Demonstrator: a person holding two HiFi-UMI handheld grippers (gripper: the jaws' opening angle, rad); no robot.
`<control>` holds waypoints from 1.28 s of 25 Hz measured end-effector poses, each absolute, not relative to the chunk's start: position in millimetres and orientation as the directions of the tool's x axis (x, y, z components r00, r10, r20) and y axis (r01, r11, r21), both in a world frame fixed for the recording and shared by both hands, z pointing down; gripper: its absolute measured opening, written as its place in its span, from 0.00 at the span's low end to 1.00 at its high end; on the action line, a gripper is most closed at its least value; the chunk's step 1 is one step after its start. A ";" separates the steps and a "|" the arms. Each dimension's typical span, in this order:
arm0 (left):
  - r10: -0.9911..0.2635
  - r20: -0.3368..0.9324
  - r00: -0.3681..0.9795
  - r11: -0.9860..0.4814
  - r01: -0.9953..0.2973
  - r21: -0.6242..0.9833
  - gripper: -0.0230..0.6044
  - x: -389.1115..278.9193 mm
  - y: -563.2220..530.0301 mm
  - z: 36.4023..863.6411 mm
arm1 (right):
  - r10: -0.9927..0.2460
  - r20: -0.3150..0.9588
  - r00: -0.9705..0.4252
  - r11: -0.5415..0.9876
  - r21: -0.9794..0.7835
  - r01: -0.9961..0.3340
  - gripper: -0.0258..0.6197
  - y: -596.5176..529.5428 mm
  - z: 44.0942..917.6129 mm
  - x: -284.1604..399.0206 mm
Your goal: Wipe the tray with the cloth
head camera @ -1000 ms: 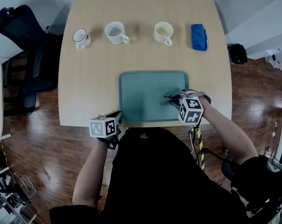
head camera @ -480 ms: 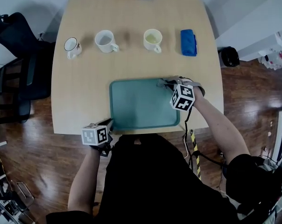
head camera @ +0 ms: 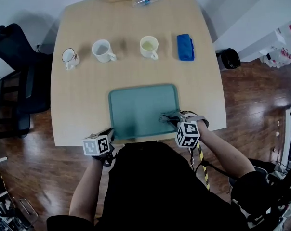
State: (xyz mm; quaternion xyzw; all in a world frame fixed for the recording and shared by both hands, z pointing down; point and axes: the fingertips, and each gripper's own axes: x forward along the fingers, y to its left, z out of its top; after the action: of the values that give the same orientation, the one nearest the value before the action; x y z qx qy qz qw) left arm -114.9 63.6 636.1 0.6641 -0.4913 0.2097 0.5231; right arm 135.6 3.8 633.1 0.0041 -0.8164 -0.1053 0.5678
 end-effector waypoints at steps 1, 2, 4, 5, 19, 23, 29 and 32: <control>-0.432 0.792 0.432 0.031 -0.870 0.492 0.08 -114.8 64.0 636.3 | -0.109 0.929 -0.354 0.980 0.160 0.118 0.08 15.1 633.2 137.0; -0.430 0.791 0.436 0.031 -0.868 0.495 0.08 -114.5 64.2 636.7 | -0.092 0.931 -0.353 0.982 0.143 0.123 0.08 25.4 633.4 138.5; -0.429 0.789 0.441 0.031 -0.865 0.501 0.08 -114.0 64.1 637.0 | -0.056 0.935 -0.350 0.985 0.108 0.132 0.08 41.9 633.9 141.1; -0.429 0.788 0.442 0.031 -0.864 0.502 0.08 -113.7 63.6 636.9 | -0.035 0.937 -0.349 0.987 0.087 0.136 0.08 47.7 633.9 142.0; -0.434 0.788 0.437 0.024 -0.868 0.495 0.08 -111.4 61.2 633.6 | -0.285 0.922 -0.263 0.955 0.297 0.008 0.08 -134.2 627.7 139.9; -0.433 0.790 0.434 0.023 -0.871 0.491 0.08 -112.2 59.0 633.6 | -0.292 0.923 -0.250 0.953 0.302 0.002 0.08 -147.4 627.6 140.1; -0.435 0.789 0.434 0.014 -0.873 0.487 0.08 -113.6 61.5 635.9 | -0.241 0.931 -0.273 0.967 0.255 0.016 0.08 -88.6 631.7 149.0; -0.434 0.788 0.437 0.009 -0.872 0.489 0.08 -114.3 61.9 636.8 | -0.197 0.939 -0.282 0.976 0.216 0.039 0.08 -44.2 632.5 155.0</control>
State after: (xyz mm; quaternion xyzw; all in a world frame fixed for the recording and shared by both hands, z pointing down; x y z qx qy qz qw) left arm -114.3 61.9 636.8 0.6713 -0.4867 0.2117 0.5174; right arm 155.0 -44.2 632.5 0.0499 -0.7947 -0.0987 0.5969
